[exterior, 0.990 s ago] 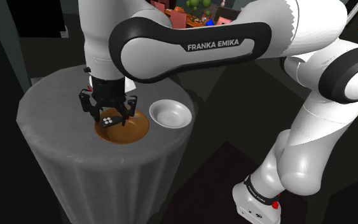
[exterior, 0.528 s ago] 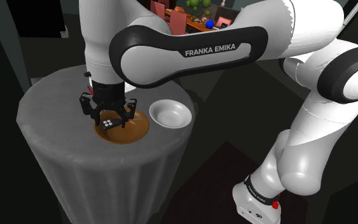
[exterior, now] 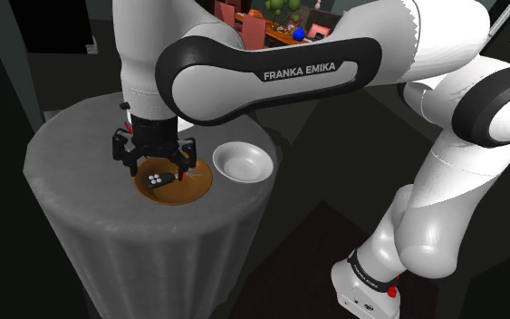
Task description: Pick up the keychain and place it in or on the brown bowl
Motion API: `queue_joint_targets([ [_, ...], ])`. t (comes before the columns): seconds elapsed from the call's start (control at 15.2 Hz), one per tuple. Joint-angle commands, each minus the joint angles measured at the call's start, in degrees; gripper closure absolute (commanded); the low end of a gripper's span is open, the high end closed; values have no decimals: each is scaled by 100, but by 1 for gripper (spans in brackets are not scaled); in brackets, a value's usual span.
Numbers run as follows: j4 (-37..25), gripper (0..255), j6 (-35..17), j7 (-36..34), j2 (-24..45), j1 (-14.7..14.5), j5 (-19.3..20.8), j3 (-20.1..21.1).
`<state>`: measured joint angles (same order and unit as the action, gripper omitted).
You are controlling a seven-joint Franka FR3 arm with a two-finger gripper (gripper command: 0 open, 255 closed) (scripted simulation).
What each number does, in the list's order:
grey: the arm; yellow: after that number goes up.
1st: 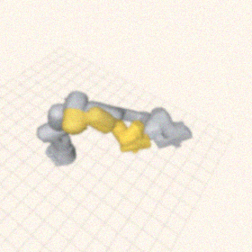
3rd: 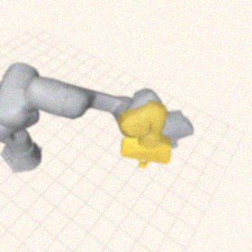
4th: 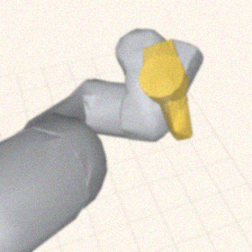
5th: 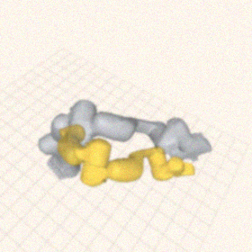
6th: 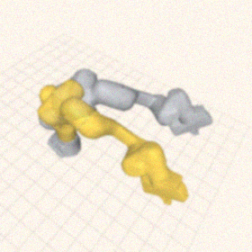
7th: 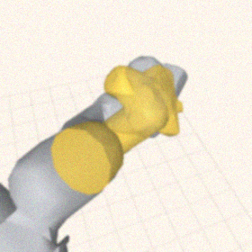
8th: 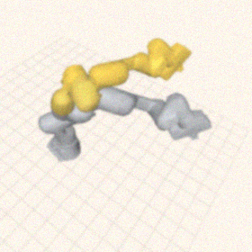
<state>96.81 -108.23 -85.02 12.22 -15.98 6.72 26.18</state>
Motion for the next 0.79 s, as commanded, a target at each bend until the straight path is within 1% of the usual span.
queue_joint_targets([
  [0.0,-160,0,183,13,-26,-4,-17,7],
  [0.2,-665,0,710,33,-52,-27,-39,24],
  [0.73,-665,0,710,33,-52,-27,-39,24],
])
